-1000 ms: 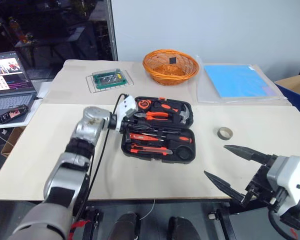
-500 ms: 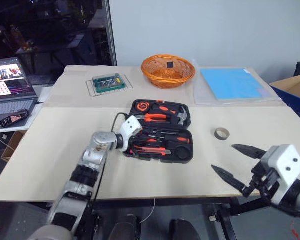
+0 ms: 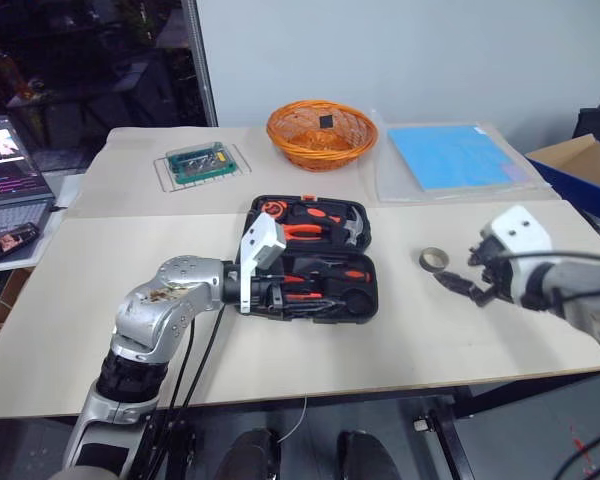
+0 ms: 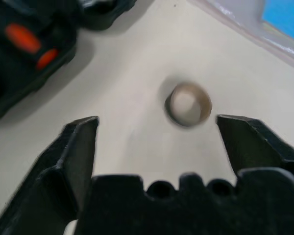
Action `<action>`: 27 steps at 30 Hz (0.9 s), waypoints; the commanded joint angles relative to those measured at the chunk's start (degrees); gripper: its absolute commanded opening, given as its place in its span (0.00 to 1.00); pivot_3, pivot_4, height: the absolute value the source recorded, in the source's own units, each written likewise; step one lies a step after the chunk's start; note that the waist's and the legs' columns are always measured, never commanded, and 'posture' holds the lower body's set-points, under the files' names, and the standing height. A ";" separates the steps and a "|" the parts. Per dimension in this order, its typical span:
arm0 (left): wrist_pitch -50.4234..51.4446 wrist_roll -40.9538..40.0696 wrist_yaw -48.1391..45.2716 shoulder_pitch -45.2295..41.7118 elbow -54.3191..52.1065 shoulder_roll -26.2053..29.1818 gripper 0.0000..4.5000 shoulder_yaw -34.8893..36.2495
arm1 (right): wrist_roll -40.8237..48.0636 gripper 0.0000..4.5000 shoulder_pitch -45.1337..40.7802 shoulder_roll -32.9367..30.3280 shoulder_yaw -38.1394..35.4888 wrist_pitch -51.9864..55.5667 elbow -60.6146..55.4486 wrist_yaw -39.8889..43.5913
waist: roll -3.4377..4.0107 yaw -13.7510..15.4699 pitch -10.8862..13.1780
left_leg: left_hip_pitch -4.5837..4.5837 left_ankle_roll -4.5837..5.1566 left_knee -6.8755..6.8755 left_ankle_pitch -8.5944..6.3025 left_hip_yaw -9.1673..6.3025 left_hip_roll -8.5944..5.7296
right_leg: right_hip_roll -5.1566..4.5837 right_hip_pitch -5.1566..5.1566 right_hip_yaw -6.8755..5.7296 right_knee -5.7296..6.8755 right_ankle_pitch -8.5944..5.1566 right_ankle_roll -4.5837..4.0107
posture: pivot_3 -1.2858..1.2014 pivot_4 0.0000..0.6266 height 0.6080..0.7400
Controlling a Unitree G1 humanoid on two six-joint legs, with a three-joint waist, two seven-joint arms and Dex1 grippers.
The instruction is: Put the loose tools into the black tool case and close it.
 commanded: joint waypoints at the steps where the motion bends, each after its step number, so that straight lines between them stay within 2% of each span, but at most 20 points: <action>1: 0.15 -1.77 1.43 0.40 -3.50 1.34 0.92 0.73 | -8.83 0.70 -7.96 2.02 8.70 -6.64 10.94 6.19 | 0.01 0.07 0.01 | 0.00 0.02 0.00 0.01 0.06 -0.02 | 0.02 -0.04 0.03 -0.01 0.03 -0.04 | 0.52 0.24 1.00; 3: 0.31 -2.10 2.65 1.10 -4.78 1.74 0.92 1.10 | -10.94 0.70 -11.35 3.92 10.69 -7.90 16.58 8.44 | -0.01 0.22 0.02 | -0.09 0.09 0.00 -0.01 0.12 -0.07 | 0.01 -0.09 0.10 -0.01 0.24 -0.34 | 0.52 0.24 1.00; 5: 0.31 -2.46 3.47 1.96 -5.84 2.27 0.92 1.35 | -14.18 0.70 -14.37 5.89 13.05 -10.75 22.55 10.24 | 0.00 0.36 0.04 | -0.14 0.13 0.00 -0.04 0.14 -0.11 | -0.01 -0.11 0.11 -0.03 0.42 0.01 | 0.52 0.24 1.00; 9: 0.47 -3.46 5.39 3.73 -7.80 3.41 0.92 1.91 | -19.46 0.70 -19.95 10.43 16.03 -15.26 35.39 13.04 | -0.01 0.43 0.06 | -0.15 0.15 0.00 -0.06 0.14 -0.12 | -0.01 -0.12 0.08 -0.05 0.42 0.02 | 0.52 0.24 1.00; 10: 0.50 -3.68 5.92 3.98 -8.12 3.64 0.92 2.05 | -20.31 0.59 -20.92 11.20 16.23 -16.06 37.91 13.67 | -0.01 0.43 0.07 | -0.14 0.15 0.00 -0.06 0.13 -0.12 | -0.01 -0.11 0.07 -0.02 0.42 0.01 | 0.52 0.24 1.00; 14: 0.57 -4.29 7.60 5.17 -9.21 4.59 0.92 3.13 | -22.59 0.37 -23.17 13.23 15.80 -18.39 43.85 16.28 | 0.00 0.38 0.07 | -0.12 0.13 0.00 -0.05 0.12 -0.12 | 0.00 -0.11 0.06 0.00 0.42 -0.07 | 0.52 0.24 1.00; 16: 0.31 -4.64 7.94 6.37 -9.79 5.28 0.92 3.77 | -23.31 0.17 -23.77 13.76 15.29 -19.36 45.05 17.59 | 0.00 0.31 0.07 | -0.10 0.12 0.00 -0.05 0.13 -0.12 | 0.00 -0.10 0.09 0.01 0.44 -0.05 | 0.52 0.24 1.00; 17: -0.07 -4.54 8.06 7.27 -10.02 5.72 0.92 3.99 | -23.38 0.14 -23.88 13.68 14.81 -19.26 44.63 18.19 | 0.00 0.26 0.07 | -0.10 0.12 0.00 -0.05 0.13 -0.12 | 0.00 -0.11 0.08 0.01 0.45 -0.04 | 0.52 0.24 1.00; 18: -0.31 -4.59 8.24 8.02 -10.16 6.03 0.92 4.18 | -23.39 0.03 -23.78 13.40 14.27 -19.09 43.71 18.81 | 0.00 0.19 0.07 | -0.10 0.12 0.00 -0.05 0.13 -0.12 | 0.00 -0.12 0.08 0.02 0.45 -0.03 | 0.52 0.24 1.00; 19: -0.61 -4.61 8.49 8.73 -10.22 6.33 0.92 4.40 | -23.20 0.01 -23.57 13.04 13.53 -18.74 42.26 19.46 | 0.00 0.16 0.07 | -0.10 0.12 0.00 -0.05 0.13 -0.11 | 0.00 -0.13 0.08 0.03 0.45 -0.03 | 0.52 0.24 1.00; 23: -5.05 -3.21 9.60 13.05 -9.69 6.53 0.92 6.30 | -17.99 0.01 -20.16 10.74 9.34 -10.28 24.38 23.83 | 0.12 0.12 0.15 | -0.10 0.12 0.00 -0.05 0.12 -0.09 | 0.00 -0.16 0.09 0.06 0.45 -0.03 | 0.52 0.24 1.00; 25: -6.86 -3.05 9.79 15.42 -8.79 6.67 0.92 7.73 | -15.68 0.01 -18.01 9.87 9.02 -5.38 13.94 25.63 | 0.15 0.16 0.16 | -0.10 0.11 -0.01 -0.06 0.11 -0.05 | 0.00 -0.19 0.09 0.07 0.45 -0.03 | 0.52 0.24 1.00; 27: -7.31 -3.29 7.65 17.81 -8.88 9.25 0.92 8.38 | -13.73 0.01 -15.90 9.22 10.31 -0.84 3.74 26.65 | 0.14 0.19 0.17 | -0.09 0.08 -0.02 -0.07 0.10 0.00 | 0.00 -0.18 0.06 0.06 0.44 -0.05 | 0.52 0.24 1.00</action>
